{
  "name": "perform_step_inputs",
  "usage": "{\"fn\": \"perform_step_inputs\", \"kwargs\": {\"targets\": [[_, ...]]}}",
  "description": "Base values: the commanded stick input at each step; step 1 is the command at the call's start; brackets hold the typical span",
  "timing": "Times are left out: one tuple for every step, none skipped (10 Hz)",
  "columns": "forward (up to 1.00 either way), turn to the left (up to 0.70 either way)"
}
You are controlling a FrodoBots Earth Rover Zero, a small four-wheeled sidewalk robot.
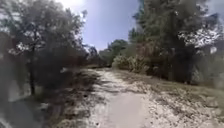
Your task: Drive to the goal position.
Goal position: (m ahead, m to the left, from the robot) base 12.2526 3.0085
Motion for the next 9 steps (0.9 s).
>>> {"fn": "perform_step_inputs", "kwargs": {"targets": [[0.70,0.00],[0.70,0.00],[0.70,0.00],[0.70,0.00],[0.70,0.00],[0.70,0.00],[0.70,0.00],[0.70,0.00],[0.70,0.00]]}}
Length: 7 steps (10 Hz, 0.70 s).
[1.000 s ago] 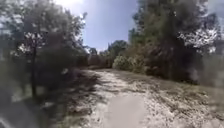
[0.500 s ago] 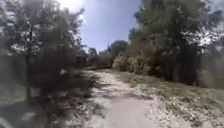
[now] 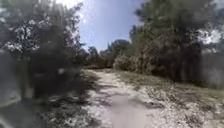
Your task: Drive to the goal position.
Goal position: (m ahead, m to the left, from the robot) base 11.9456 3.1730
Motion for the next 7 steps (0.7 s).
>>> {"fn": "perform_step_inputs", "kwargs": {"targets": [[0.70,0.00],[0.70,0.00],[0.70,0.00],[0.70,0.00],[0.70,0.00],[0.70,0.00],[0.70,0.00]]}}
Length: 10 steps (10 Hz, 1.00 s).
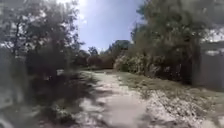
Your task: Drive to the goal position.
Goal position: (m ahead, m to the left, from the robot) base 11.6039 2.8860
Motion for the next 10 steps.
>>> {"fn": "perform_step_inputs", "kwargs": {"targets": [[0.70,0.00],[0.70,0.00],[0.70,0.00],[0.70,0.00],[0.70,0.00],[0.70,0.00],[0.70,0.00],[0.70,0.00],[0.70,0.00],[0.70,0.00]]}}
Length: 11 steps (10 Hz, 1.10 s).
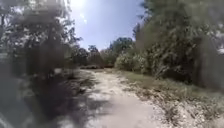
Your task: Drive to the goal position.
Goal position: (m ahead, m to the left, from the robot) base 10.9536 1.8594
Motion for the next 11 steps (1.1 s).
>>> {"fn": "perform_step_inputs", "kwargs": {"targets": [[0.70,0.00],[0.70,0.00],[0.70,0.00],[0.70,0.00],[0.70,0.00],[0.70,0.00],[0.70,0.00],[0.70,0.00],[0.70,0.00],[0.70,0.00],[0.70,0.00]]}}
